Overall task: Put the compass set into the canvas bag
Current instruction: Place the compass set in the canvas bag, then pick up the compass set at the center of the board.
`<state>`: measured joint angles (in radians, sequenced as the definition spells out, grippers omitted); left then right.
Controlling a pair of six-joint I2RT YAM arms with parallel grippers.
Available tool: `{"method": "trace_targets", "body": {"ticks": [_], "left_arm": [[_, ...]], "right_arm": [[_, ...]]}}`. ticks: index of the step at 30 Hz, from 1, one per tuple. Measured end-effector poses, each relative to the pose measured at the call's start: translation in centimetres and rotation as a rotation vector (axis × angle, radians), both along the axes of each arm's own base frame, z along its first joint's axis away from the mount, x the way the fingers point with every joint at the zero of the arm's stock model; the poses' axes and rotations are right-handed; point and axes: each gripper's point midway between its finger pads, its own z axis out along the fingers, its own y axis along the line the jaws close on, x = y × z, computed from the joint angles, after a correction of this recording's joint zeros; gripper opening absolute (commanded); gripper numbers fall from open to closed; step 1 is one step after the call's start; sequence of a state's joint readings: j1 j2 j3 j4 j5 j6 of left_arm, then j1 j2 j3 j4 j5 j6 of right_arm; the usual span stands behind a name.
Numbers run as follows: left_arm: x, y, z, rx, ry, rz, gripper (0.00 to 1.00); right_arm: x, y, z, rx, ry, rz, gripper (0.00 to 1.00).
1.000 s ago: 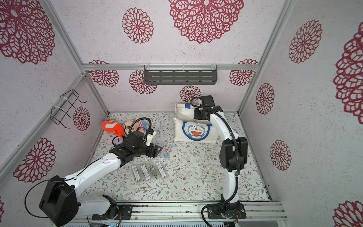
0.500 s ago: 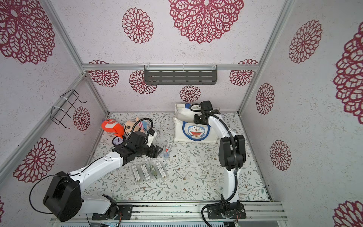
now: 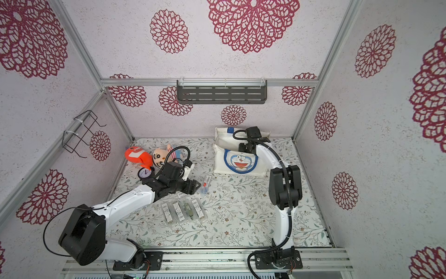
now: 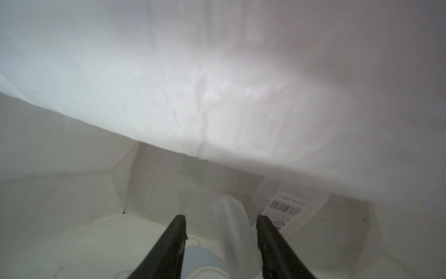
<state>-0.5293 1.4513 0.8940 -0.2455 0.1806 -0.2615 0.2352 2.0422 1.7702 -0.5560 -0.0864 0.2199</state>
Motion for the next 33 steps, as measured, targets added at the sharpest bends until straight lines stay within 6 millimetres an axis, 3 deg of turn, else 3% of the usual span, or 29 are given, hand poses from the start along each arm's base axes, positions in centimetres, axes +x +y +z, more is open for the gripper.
{"method": "trace_targets", "body": {"ticks": [6, 10, 15, 19, 23, 28, 33], "left_arm": [[0.0, -0.1, -0.5, 0.003, 0.014, -0.003, 0.75], [0.1, -0.4, -0.6, 0.014, 0.014, -0.005, 0.76], [1.3, -1.8, -0.5, 0.039, 0.009, -0.008, 0.78], [2.0, -3.1, -1.0, 0.068, 0.018, -0.013, 0.80], [2.6, -3.8, -2.2, 0.109, 0.043, 0.011, 0.82], [2.8, -4.3, -4.5, 0.170, 0.089, 0.035, 0.84], [2.8, -4.6, -6.7, 0.226, 0.132, 0.049, 0.83]], "right_arm": [[-0.1, -0.2, 2.9, 0.012, -0.061, -0.005, 0.58], [-1.2, -0.5, 7.8, 0.043, -0.168, -0.012, 0.62], [-4.0, -1.4, 14.6, 0.082, -0.339, -0.026, 0.65], [-6.6, -2.4, 17.5, 0.092, -0.426, -0.051, 0.67], [-8.7, -3.1, 17.5, 0.104, -0.450, -0.069, 0.68], [-11.2, -3.4, 14.6, 0.130, -0.412, -0.076, 0.69], [-12.2, -3.5, 12.9, 0.124, -0.377, -0.072, 0.69]]}}
